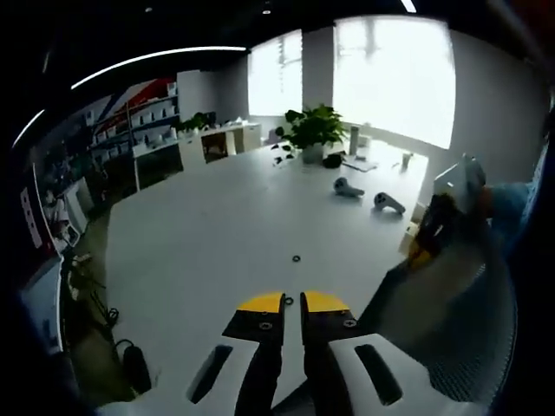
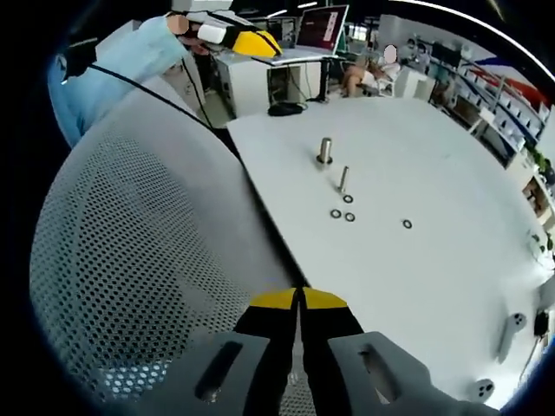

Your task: Place the washer onto the threaded stud by aligning its center hole with the stud, sliding it down to the base, and recovering from edge contact or off-axis alignment until the washer reaches the visible bottom stop.

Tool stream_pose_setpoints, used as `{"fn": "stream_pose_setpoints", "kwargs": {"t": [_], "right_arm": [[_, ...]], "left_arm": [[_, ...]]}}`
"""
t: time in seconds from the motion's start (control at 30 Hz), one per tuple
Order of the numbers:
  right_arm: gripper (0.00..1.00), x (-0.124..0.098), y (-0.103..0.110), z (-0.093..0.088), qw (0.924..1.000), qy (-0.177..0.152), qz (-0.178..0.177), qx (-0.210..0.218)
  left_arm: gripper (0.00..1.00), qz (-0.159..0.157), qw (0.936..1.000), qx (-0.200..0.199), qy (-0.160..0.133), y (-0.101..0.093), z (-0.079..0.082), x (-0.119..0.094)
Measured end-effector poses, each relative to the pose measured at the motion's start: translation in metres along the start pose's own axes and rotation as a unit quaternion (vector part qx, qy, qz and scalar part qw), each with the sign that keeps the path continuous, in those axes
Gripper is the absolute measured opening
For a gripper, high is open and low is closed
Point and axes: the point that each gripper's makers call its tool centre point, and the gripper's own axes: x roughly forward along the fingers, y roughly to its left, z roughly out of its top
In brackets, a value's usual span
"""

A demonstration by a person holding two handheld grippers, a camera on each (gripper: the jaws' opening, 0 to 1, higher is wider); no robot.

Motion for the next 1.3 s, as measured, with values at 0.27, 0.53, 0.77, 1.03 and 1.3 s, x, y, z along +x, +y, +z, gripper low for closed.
{"fn": "stream_pose_setpoints", "kwargs": {"t": [0.27,0.53,0.77,1.03,1.3], "right_arm": [[0.06,-0.004,-0.005,0.011,0.9990,-0.043,-0.002,0.015],[0.08,-0.003,0.012,0.014,0.9976,-0.053,0.041,-0.019],[0.08,-0.006,0.021,0.020,0.9952,-0.071,0.055,-0.040],[0.08,-0.008,0.015,0.022,0.9955,-0.086,0.035,-0.022],[0.08,-0.009,0.008,0.025,0.9938,-0.106,0.028,0.019]], "left_arm": [[0.09,0.021,0.9986,0.037,0.032,-0.023,0.014,0.016],[0.07,0.019,0.9932,0.082,0.081,-0.034,0.014,0.040],[0.08,0.013,0.9863,0.120,0.113,-0.030,0.004,0.063],[0.09,-0.014,0.9707,0.177,0.162,-0.031,-0.022,0.093],[0.14,-0.058,0.9602,0.187,0.199,-0.045,-0.051,0.121]]}}
